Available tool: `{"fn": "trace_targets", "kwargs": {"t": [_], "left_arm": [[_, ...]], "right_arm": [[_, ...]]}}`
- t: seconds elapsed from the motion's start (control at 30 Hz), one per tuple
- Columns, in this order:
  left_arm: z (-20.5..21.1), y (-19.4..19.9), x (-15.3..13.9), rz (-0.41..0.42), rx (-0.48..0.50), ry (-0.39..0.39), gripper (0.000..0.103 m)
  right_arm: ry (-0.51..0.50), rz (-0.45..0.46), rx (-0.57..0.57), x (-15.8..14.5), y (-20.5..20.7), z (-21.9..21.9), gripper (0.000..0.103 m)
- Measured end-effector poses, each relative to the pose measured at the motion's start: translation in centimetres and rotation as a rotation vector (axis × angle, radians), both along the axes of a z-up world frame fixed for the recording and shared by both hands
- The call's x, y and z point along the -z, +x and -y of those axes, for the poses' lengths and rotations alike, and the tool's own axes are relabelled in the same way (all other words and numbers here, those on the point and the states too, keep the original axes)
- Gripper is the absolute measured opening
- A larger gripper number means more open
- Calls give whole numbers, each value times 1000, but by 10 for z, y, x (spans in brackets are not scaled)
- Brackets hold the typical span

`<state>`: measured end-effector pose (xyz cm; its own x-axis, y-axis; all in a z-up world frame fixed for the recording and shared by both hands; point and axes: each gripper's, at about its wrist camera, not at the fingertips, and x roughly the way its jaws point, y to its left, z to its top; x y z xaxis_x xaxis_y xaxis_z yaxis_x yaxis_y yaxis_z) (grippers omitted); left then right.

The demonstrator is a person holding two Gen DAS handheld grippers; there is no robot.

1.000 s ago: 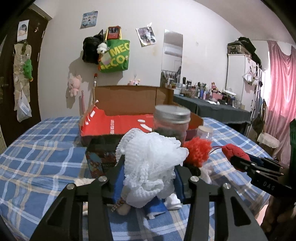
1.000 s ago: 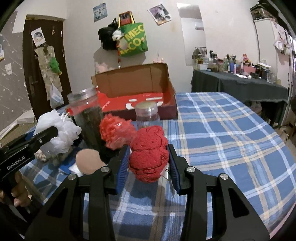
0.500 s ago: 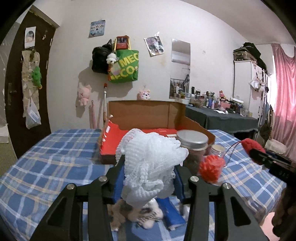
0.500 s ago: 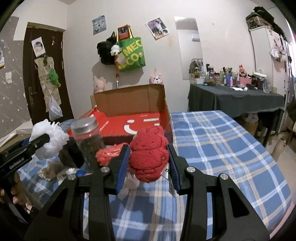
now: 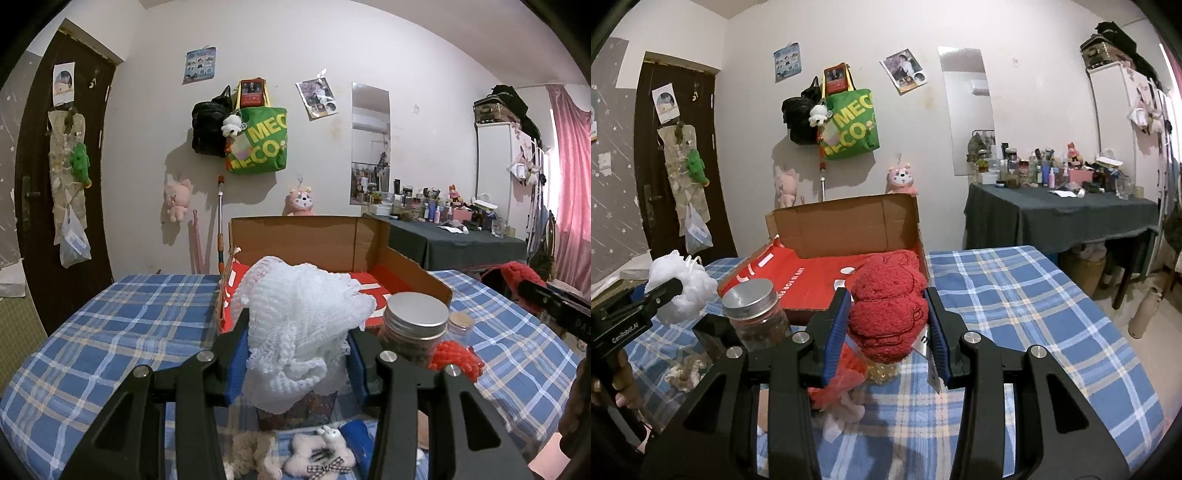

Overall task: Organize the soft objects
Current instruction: 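Carry the bunny with the right tool while the left tool carries the pouf into the red box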

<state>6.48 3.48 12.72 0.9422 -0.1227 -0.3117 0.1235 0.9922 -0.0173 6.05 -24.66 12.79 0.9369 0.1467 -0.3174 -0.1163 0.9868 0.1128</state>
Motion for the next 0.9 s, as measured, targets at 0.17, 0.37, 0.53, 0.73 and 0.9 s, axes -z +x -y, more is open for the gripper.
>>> {"fn": "trace_targets", "kwargs": {"t": [0.17, 0.37, 0.53, 0.73, 0.9], "left_arm": [[-1, 9, -1, -5, -1, 3, 48], [-6, 29, -3, -40, 2, -11, 48], [-11, 47, -3, -76, 11, -20, 48], [-11, 66, -8, -92, 48, 22, 48], [-9, 89, -15, -141, 111, 34, 48]], "right_arm": [[14, -19, -20, 1, 15, -2, 38], [30, -46, -47, 3, 37, -5, 38], [33, -85, -73, 5, 59, -7, 39], [33, -130, -109, 7, 81, -8, 39], [28, -206, -192, 2, 115, -10, 39]]}}
